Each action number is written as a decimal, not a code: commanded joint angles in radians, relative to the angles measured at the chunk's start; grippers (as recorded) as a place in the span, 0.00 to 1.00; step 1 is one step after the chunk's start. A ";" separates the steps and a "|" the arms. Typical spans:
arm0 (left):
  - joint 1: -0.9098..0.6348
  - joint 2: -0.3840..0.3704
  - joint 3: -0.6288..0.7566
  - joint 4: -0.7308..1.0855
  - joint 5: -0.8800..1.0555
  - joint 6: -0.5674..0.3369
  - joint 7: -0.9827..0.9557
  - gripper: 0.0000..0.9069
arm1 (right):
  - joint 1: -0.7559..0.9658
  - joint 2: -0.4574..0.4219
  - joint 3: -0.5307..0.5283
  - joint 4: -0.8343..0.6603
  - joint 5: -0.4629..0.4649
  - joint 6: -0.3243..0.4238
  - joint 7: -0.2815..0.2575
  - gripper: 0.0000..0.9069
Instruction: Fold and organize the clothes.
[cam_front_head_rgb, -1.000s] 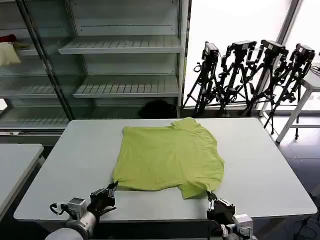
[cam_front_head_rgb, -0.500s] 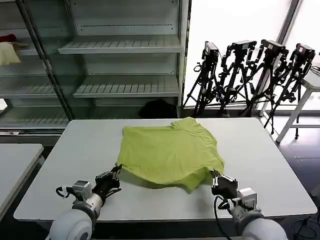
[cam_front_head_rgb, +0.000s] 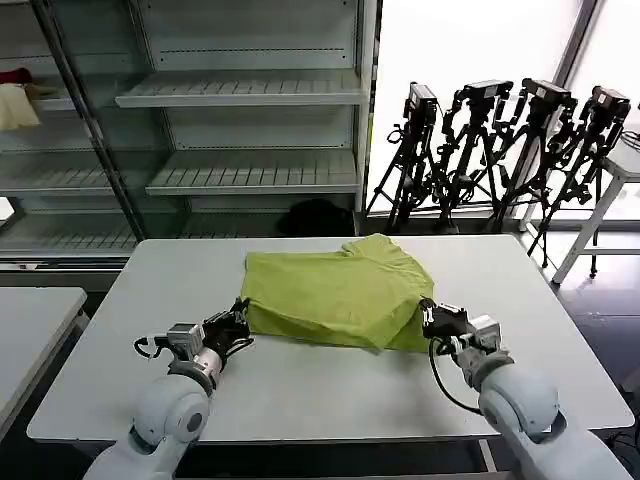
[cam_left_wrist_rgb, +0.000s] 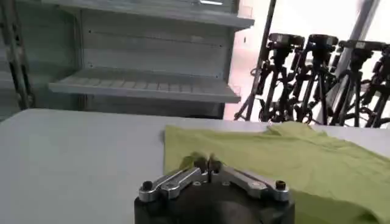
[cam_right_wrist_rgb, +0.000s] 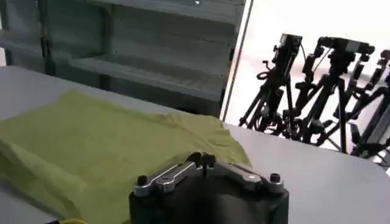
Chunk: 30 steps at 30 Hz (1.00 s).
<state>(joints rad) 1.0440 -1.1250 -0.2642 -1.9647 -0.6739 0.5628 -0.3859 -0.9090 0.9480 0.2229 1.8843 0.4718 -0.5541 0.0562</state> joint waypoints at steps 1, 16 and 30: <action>-0.055 -0.013 0.014 0.064 0.010 -0.001 -0.011 0.01 | 0.131 0.030 -0.068 -0.125 -0.060 0.010 -0.061 0.00; -0.057 -0.022 0.030 0.101 0.042 -0.002 0.015 0.02 | 0.089 0.044 -0.053 -0.140 -0.095 0.024 -0.071 0.00; -0.100 -0.012 0.058 0.161 0.083 -0.010 0.038 0.21 | 0.087 0.070 -0.042 -0.181 -0.123 0.036 -0.020 0.18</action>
<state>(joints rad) 0.9588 -1.1350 -0.2134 -1.8374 -0.6111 0.5530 -0.3547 -0.8274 1.0088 0.1829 1.7213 0.3589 -0.5200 0.0229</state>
